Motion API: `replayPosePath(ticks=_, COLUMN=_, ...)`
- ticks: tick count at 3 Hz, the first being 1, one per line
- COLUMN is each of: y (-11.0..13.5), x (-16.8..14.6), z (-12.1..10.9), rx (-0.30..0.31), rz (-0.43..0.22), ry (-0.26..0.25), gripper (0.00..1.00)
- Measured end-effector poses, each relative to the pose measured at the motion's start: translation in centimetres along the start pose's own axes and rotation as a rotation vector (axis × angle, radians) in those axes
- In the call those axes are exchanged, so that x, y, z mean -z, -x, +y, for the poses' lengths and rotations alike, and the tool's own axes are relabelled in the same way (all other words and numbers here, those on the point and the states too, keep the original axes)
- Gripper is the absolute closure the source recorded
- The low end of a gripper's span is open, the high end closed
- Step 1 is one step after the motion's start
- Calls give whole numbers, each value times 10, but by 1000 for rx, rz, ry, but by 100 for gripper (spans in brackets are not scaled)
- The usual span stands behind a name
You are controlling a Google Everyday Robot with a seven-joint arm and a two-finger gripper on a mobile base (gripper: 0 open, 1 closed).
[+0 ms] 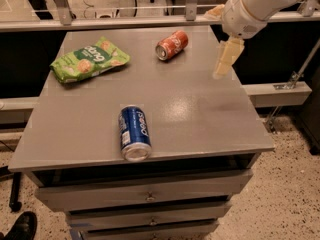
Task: Place coke can upright
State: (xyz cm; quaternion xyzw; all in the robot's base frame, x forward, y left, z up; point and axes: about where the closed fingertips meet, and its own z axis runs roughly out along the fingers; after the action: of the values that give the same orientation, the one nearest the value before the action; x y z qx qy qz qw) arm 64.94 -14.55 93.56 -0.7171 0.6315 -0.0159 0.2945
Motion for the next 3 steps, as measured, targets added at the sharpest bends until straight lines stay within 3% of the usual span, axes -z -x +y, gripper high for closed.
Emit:
replayPosePath(ticks=1, y=21, x=-37, z=-31, rx=103, rz=-43, ry=3, gripper=0)
replayPosePath(ticks=2, y=23, x=-40, z=-31, rx=109, rz=-45, ry=4, gripper=0)
replayPosePath(ticks=3, y=41, x=-56, z=-47, rx=168, rz=-56, ry=7, gripper=0)
